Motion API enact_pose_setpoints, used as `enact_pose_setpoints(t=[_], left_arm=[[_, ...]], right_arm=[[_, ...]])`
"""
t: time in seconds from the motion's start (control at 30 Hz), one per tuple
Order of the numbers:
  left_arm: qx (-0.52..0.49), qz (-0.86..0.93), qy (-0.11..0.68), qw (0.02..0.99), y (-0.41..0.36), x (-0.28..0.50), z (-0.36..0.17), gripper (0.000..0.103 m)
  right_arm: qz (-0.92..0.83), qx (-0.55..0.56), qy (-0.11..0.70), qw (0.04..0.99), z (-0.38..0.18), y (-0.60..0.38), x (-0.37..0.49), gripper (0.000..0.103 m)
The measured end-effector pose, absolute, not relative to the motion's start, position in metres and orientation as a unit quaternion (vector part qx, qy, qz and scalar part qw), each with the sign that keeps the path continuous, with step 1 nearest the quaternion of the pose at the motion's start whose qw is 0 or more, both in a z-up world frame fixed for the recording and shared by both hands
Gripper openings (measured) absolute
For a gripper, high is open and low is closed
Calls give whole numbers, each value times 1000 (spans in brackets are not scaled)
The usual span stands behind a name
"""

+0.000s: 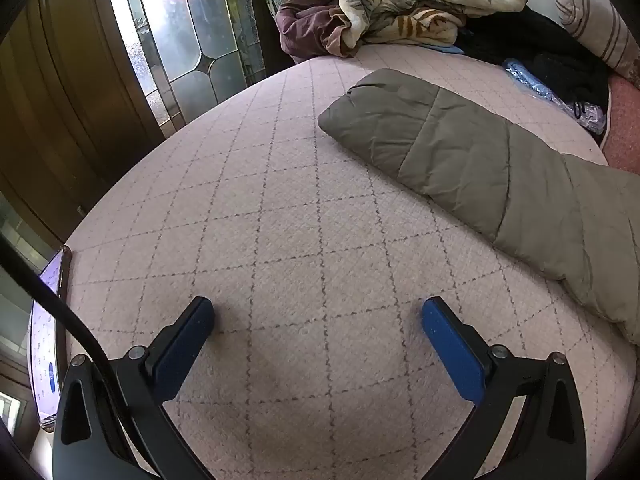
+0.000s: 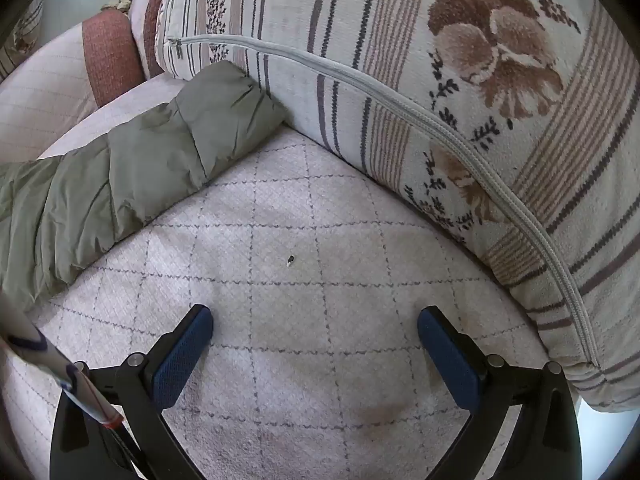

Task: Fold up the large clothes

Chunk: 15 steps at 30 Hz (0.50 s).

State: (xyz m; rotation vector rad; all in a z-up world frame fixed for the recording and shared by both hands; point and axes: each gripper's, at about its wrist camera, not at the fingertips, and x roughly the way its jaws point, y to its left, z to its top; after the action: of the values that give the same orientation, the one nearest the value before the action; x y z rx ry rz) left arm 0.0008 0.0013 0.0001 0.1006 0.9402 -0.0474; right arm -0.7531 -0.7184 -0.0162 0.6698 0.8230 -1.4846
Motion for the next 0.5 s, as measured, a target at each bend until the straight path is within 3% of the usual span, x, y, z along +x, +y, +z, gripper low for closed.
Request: enact_pose_setpoints(t=[0.33,0.5], left_arm=[[64,7,453,889,-12,-7,6,103],[48,-18,423,905,-15,-50,44,103]], right_arm=[[-662,257,365,602,-15,-711,-747,103],[-682,215,350,605,13,-685,-741,103]])
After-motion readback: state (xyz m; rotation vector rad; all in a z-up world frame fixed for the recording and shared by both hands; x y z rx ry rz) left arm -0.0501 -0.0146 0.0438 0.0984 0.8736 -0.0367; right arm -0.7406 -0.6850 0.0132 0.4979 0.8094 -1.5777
